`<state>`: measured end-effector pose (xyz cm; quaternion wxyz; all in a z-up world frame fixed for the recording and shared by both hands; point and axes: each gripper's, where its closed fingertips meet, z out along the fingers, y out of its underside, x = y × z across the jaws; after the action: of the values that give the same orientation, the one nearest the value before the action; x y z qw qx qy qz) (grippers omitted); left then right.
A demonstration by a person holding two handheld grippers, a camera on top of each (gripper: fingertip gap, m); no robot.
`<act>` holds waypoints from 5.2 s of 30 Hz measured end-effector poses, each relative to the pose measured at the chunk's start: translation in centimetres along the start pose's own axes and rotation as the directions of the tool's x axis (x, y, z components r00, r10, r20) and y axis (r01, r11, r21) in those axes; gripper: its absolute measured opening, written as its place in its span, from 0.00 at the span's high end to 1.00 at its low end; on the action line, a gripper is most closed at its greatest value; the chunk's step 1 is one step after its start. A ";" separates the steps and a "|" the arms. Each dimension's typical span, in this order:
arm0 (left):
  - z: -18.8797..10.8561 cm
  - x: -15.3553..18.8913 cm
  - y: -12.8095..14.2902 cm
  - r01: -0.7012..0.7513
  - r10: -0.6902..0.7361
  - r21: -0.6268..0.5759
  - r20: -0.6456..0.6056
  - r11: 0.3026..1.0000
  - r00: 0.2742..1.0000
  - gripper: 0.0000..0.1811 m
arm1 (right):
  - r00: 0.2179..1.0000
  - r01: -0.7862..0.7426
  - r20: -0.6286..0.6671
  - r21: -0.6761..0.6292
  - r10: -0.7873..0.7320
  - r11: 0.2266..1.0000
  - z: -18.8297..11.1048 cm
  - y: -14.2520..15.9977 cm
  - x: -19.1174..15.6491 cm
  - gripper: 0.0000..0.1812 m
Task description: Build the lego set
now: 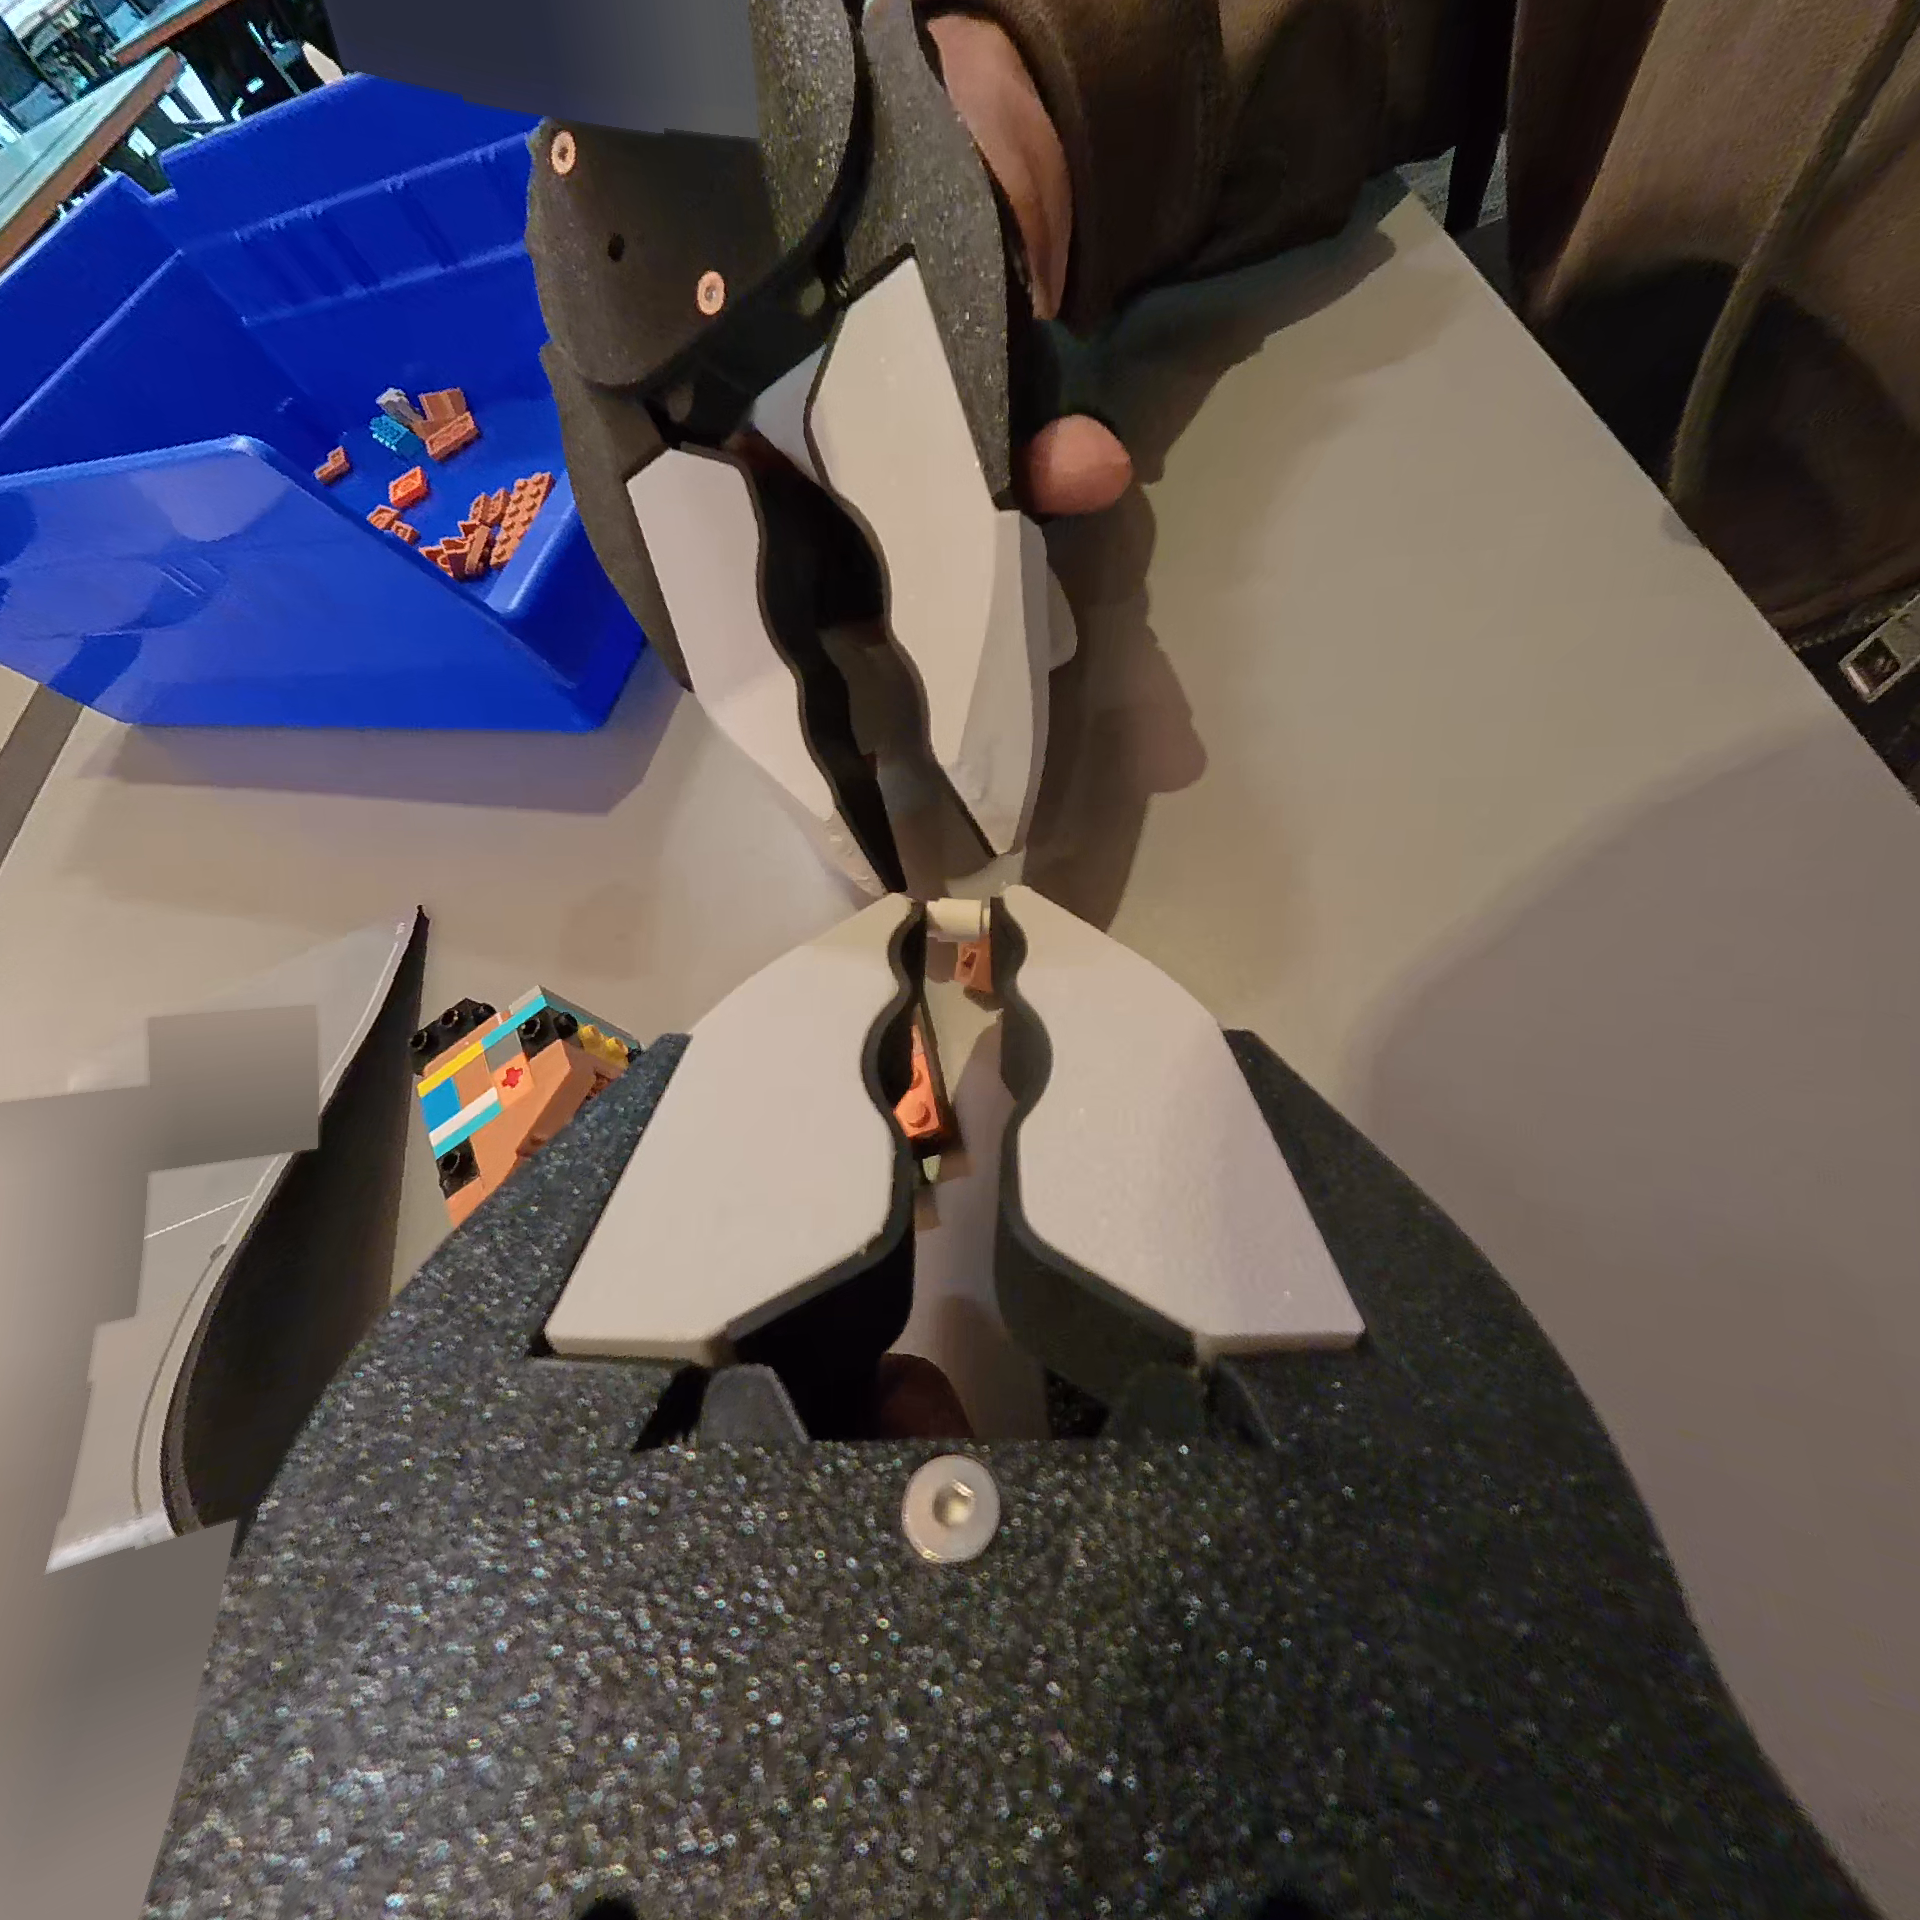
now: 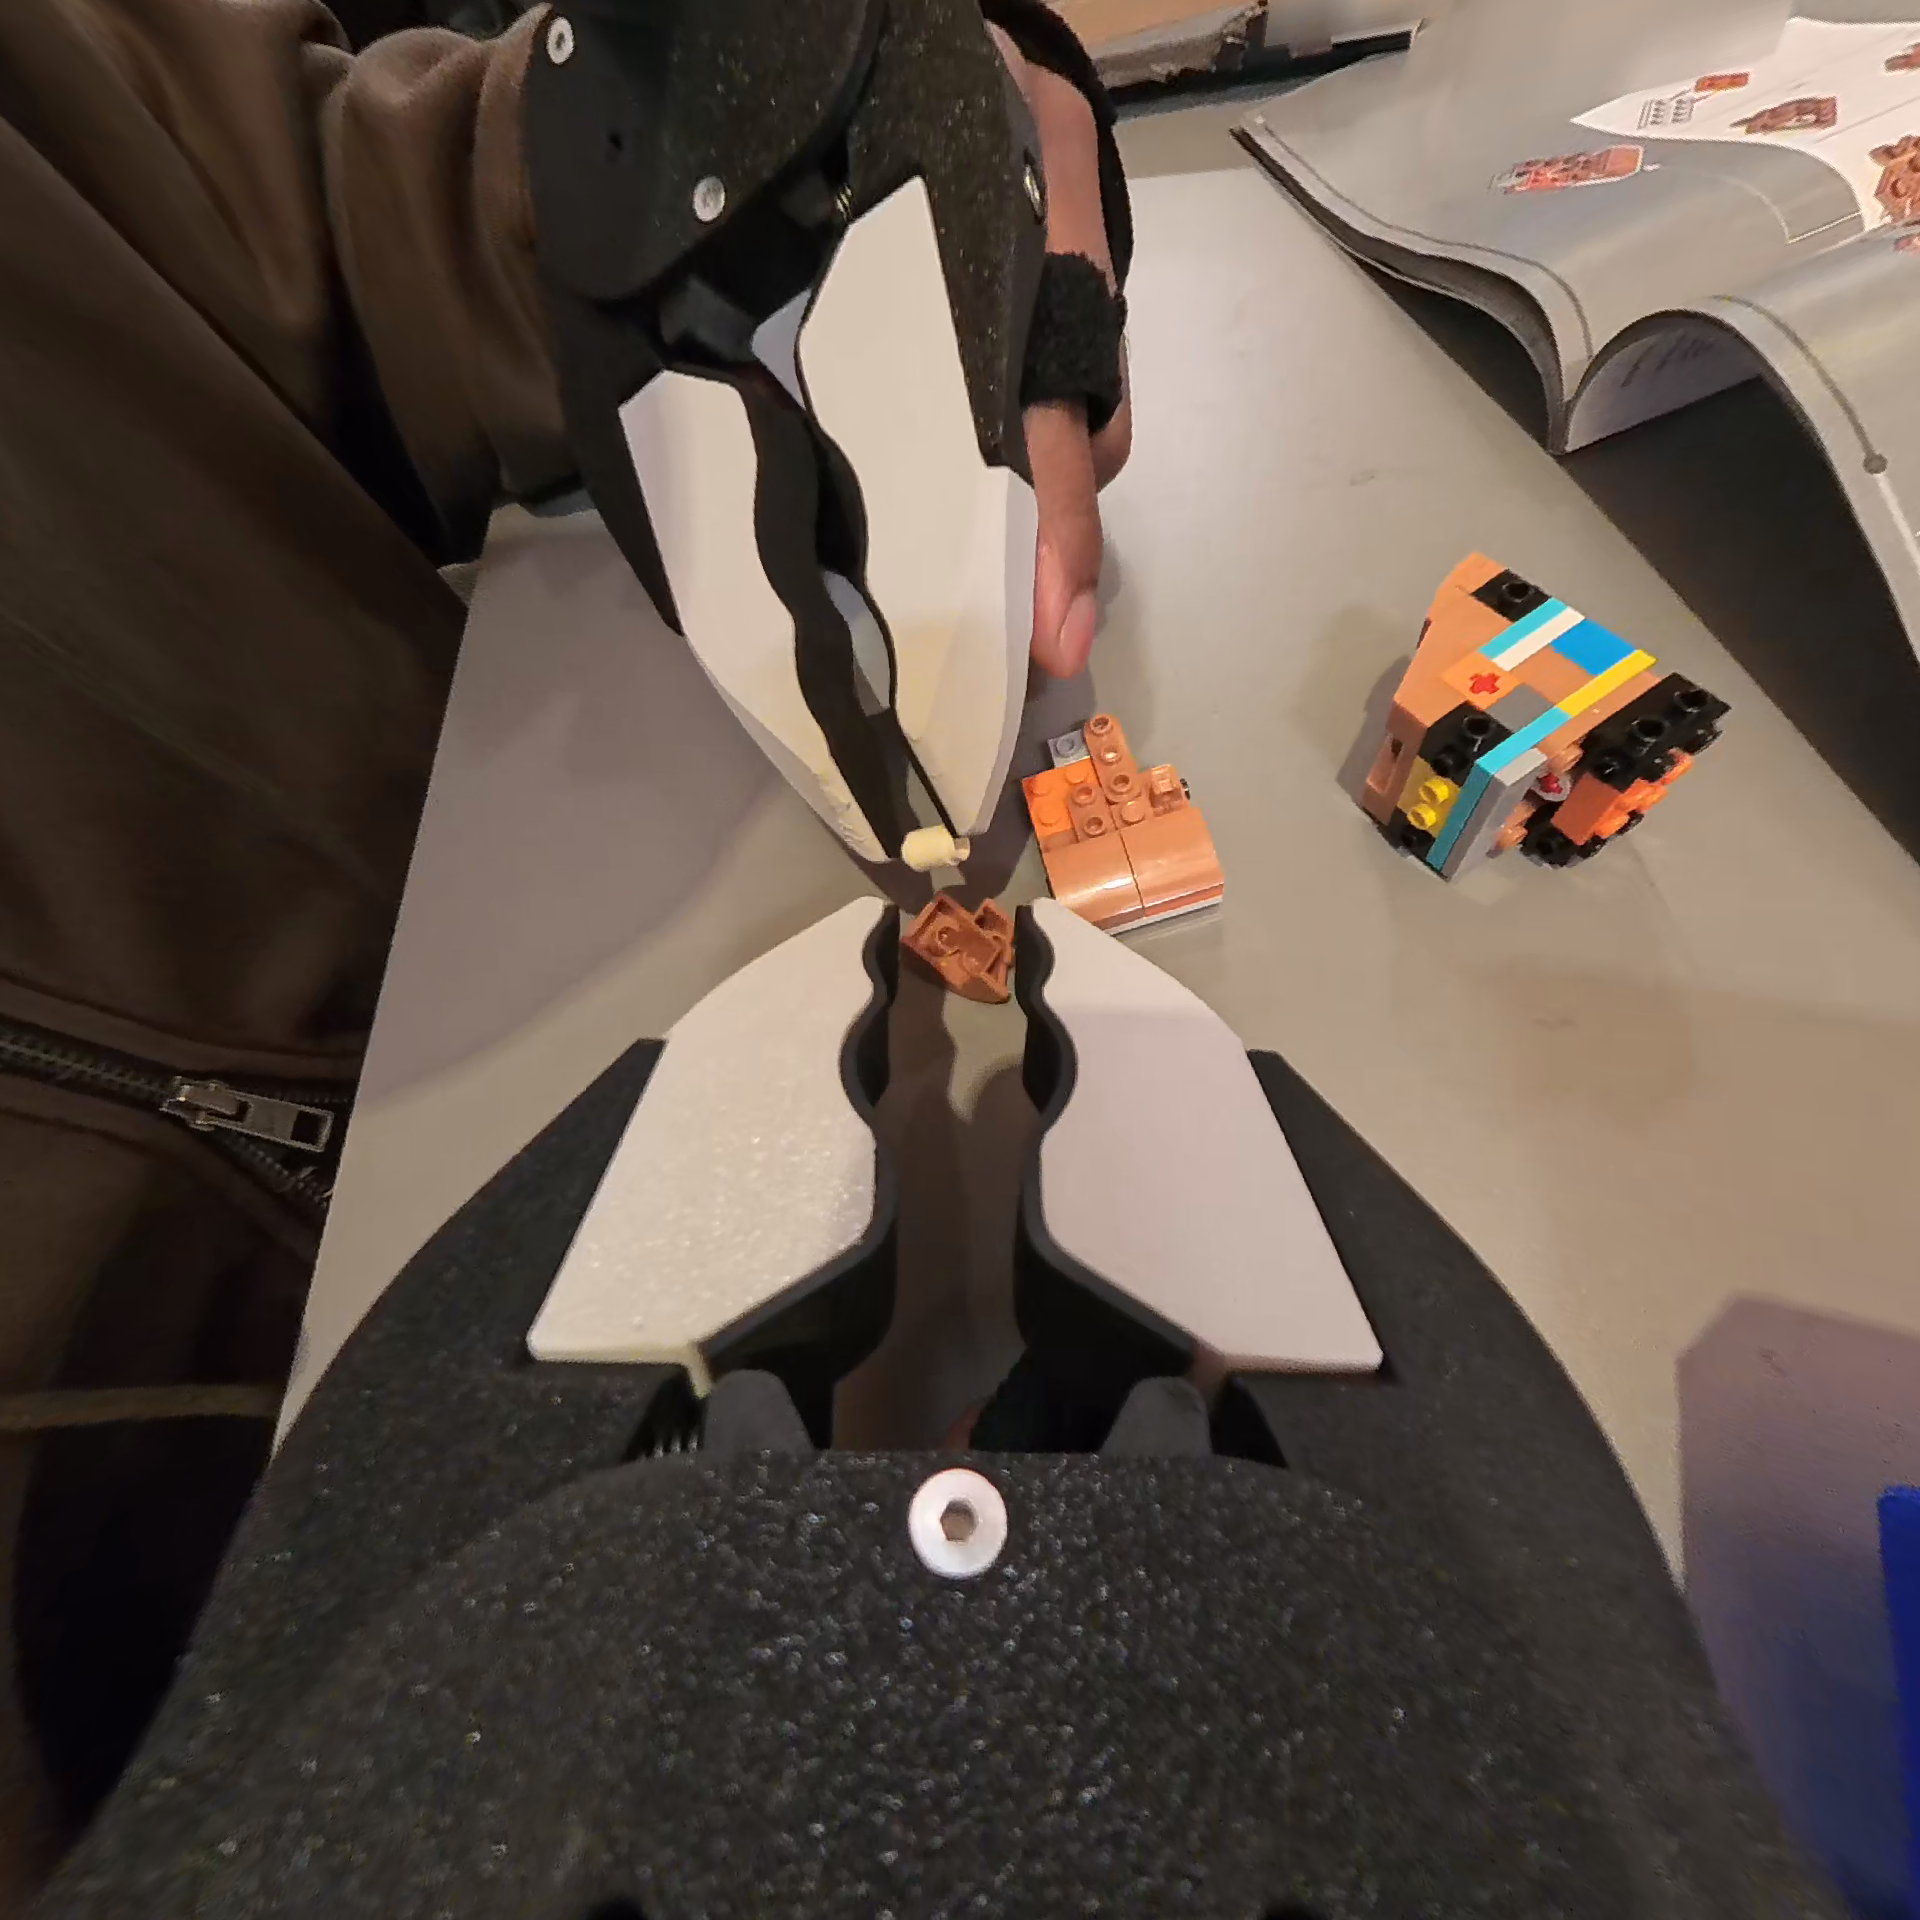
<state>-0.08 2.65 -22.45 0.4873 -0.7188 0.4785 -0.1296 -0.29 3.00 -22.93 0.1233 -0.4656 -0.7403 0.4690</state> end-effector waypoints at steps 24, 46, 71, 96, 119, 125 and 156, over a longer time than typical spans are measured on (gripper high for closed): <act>-0.7 -0.8 0.5 -0.001 0.002 -0.032 0.040 0.999 0.999 0.94 | 0.972 0.221 -0.062 -0.079 -0.226 0.972 0.3 1.0 -0.2 0.86; -0.7 -0.6 1.2 -0.003 0.005 -0.065 0.026 0.998 1.000 0.94 | 0.923 0.355 -0.084 -0.190 -0.376 0.915 1.2 2.4 -0.5 0.84; -0.4 0.6 -1.3 -0.299 0.295 0.034 0.103 0.954 0.950 0.94 | 0.961 -0.212 0.200 0.080 0.193 0.974 -0.2 -1.4 -1.7 0.88; -0.8 0.7 -1.9 -0.250 0.243 0.072 0.096 0.965 0.965 0.86 | 0.927 -0.298 0.263 0.084 0.267 0.951 -0.8 -1.6 -1.7 0.96; 1.3 1.5 2.7 0.666 -0.508 -0.126 0.547 0.735 0.665 0.85 | 0.985 -0.169 0.049 0.086 0.165 0.982 -1.4 -0.4 0.4 0.96; 1.5 1.3 2.7 0.673 -0.516 -0.123 0.547 0.729 0.659 0.90 | 0.990 -0.131 0.052 0.066 0.128 0.989 -1.0 -0.3 -0.3 0.96; 0.9 0.1 -0.4 0.522 -0.461 0.035 0.520 0.852 0.719 0.91 | 0.999 0.037 0.019 0.081 -0.038 0.996 -0.9 -0.7 -1.1 0.96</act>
<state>0.74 3.15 -22.60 0.5021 -0.8543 0.1304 -0.0318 0.46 2.54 -21.56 0.1431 -0.4414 -0.7307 0.5008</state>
